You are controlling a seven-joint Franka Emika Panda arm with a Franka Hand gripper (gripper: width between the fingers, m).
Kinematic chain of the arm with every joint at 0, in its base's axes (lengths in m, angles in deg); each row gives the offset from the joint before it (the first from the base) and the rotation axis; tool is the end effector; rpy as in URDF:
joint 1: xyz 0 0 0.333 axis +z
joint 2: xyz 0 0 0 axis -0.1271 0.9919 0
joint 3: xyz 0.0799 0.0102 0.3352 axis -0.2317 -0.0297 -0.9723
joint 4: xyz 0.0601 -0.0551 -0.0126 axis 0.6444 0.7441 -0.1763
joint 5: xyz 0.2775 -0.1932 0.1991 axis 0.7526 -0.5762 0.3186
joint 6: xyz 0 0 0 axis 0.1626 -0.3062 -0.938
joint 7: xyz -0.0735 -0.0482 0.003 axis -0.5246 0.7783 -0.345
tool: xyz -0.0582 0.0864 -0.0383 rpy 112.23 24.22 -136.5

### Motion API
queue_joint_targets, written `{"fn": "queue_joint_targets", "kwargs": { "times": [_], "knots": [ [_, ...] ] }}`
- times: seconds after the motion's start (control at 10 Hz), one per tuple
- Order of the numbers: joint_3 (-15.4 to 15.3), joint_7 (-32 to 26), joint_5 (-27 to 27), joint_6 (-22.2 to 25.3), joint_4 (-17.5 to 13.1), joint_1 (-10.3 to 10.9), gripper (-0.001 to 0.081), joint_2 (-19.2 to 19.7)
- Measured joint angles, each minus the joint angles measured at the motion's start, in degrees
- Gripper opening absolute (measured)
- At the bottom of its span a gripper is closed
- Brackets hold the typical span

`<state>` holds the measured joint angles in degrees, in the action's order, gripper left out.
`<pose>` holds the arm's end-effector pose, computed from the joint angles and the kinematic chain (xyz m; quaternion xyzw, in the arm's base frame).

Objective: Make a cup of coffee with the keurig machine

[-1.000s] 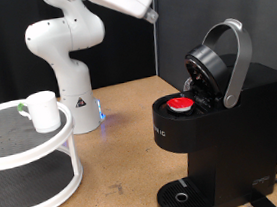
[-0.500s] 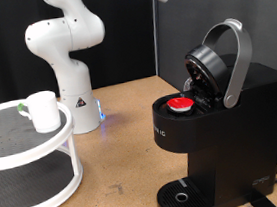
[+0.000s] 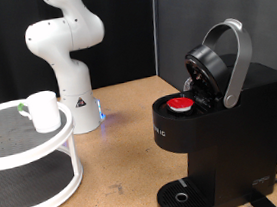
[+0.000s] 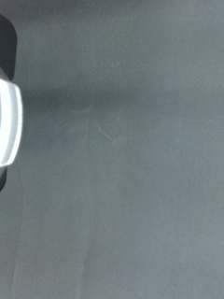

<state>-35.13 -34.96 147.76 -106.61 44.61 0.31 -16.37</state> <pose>0.5350 0.0365 0.5948 -0.7789 -0.3568 -0.1927 0.4785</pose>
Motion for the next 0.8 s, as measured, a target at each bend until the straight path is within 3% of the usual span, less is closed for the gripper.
{"fn": "queue_joint_targets", "kwargs": {
  "times": [0.8],
  "knots": [
    [-7.44,3.83,-0.58,-9.57,0.51,3.9,0.0808,1.25]
  ]
}}
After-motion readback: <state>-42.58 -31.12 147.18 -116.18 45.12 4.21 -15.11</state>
